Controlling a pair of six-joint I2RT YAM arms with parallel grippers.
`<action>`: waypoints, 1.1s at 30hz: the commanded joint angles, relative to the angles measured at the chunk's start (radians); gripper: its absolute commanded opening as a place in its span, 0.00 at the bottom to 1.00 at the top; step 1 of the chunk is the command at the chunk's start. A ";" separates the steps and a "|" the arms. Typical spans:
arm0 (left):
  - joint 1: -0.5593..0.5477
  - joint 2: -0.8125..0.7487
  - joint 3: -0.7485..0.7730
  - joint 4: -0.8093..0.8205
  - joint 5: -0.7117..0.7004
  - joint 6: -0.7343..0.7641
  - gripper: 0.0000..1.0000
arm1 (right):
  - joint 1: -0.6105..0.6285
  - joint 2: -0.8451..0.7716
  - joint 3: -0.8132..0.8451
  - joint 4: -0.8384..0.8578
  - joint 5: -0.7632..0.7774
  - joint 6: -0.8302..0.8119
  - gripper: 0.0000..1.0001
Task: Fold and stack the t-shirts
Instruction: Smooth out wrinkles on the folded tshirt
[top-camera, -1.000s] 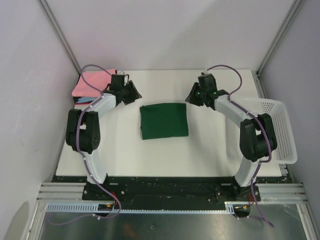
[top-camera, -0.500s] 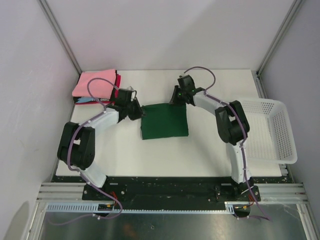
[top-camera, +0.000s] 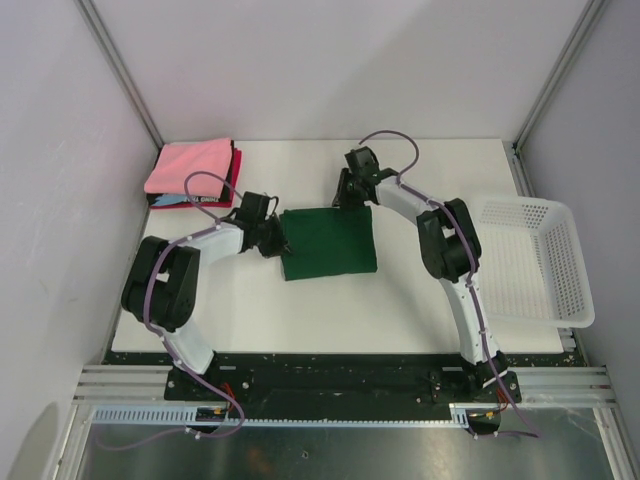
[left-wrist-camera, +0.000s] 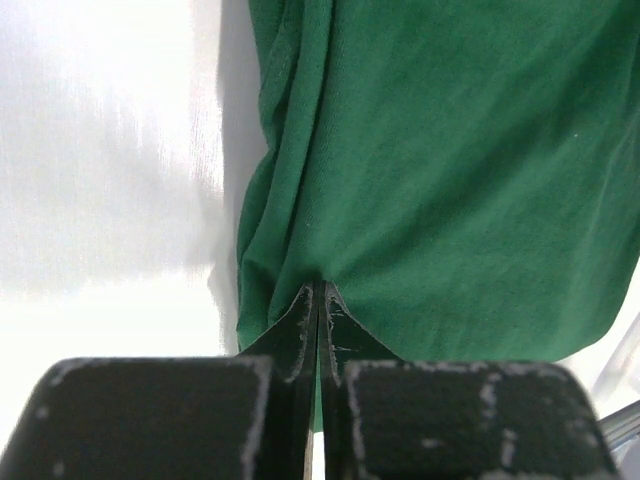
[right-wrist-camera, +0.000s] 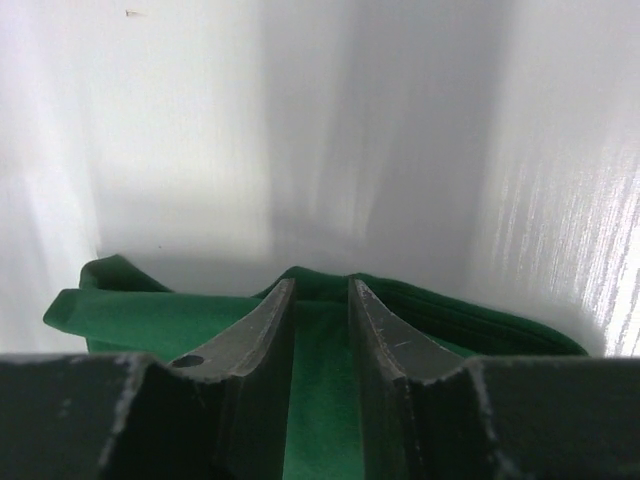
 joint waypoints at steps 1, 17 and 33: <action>-0.006 -0.055 0.060 0.003 -0.001 0.020 0.00 | -0.007 -0.050 0.065 -0.044 0.031 -0.038 0.34; 0.037 0.195 0.417 -0.023 -0.018 0.065 0.03 | 0.046 -0.377 -0.234 -0.089 0.002 0.022 0.39; 0.107 0.393 0.526 -0.059 -0.064 0.119 0.00 | 0.101 -0.579 -0.779 0.029 0.025 0.106 0.40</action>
